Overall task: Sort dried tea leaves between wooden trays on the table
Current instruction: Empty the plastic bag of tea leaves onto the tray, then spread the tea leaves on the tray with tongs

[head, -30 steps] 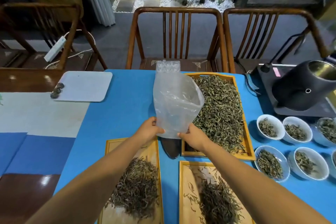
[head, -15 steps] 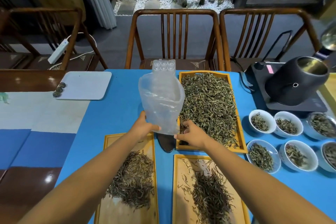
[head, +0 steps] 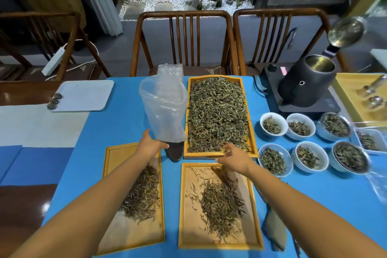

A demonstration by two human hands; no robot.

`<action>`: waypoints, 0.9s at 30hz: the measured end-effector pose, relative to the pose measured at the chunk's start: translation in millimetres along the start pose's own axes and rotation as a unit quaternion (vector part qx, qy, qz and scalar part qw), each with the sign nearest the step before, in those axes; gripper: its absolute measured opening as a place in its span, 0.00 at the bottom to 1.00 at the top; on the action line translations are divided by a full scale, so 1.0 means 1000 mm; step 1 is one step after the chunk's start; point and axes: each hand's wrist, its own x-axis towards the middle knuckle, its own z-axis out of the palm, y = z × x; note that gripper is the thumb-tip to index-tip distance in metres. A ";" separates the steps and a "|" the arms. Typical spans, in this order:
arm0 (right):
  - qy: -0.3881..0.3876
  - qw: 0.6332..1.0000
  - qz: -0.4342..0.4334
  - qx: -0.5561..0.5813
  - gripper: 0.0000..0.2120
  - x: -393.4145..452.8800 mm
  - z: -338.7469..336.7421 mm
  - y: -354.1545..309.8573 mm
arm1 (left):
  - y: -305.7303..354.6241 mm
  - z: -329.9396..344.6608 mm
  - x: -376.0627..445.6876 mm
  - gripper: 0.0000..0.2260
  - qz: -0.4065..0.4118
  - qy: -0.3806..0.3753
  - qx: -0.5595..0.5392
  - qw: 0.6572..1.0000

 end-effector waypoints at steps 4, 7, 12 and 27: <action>0.051 0.998 0.026 0.010 0.23 -0.016 -0.023 0.041 | -0.011 0.016 -0.025 0.40 -0.001 0.002 0.011 1.000; 0.100 0.994 0.038 -0.028 0.21 -0.030 -0.036 0.074 | -0.025 0.030 -0.046 0.36 0.008 -0.002 0.026 1.000; 0.153 0.984 0.076 -0.056 0.18 -0.054 -0.050 0.131 | -0.061 0.055 -0.080 0.24 0.014 -0.022 0.028 0.999; 0.228 0.968 0.102 -0.030 0.16 -0.090 -0.007 0.222 | -0.120 0.094 -0.111 0.23 0.033 -0.002 0.093 0.995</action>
